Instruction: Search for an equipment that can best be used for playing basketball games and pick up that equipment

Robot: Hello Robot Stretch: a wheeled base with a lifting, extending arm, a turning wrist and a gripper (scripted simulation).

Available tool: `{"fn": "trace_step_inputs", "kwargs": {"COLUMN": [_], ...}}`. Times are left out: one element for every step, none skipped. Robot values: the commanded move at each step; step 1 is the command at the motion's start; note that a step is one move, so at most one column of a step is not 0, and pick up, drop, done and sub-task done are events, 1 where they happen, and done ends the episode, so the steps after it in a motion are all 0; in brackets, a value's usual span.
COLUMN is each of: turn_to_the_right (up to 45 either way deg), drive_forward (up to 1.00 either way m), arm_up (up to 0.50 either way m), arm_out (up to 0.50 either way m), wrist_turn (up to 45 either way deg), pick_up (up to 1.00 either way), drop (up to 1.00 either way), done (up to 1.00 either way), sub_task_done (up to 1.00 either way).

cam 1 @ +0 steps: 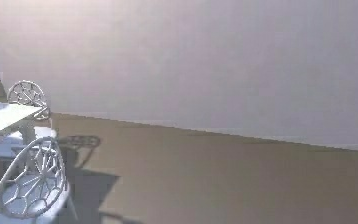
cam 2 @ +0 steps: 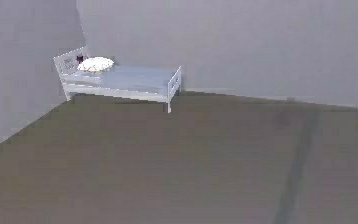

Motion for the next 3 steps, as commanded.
{"fn": "trace_step_inputs", "kwargs": {"turn_to_the_right": [0.0, -9.0, 0.0], "drive_forward": [1.00, 0.00, 0.10], "arm_up": [0.00, 0.00, 0.00], "arm_out": [0.00, 0.00, 0.00], "wrist_turn": [0.0, 0.0, 0.0], "pick_up": [0.00, 0.00, 0.00], "drop": [0.00, 0.00, 0.00], "done": [0.00, 0.00, 0.00], "sub_task_done": [0.00, 0.00, 0.00]}}
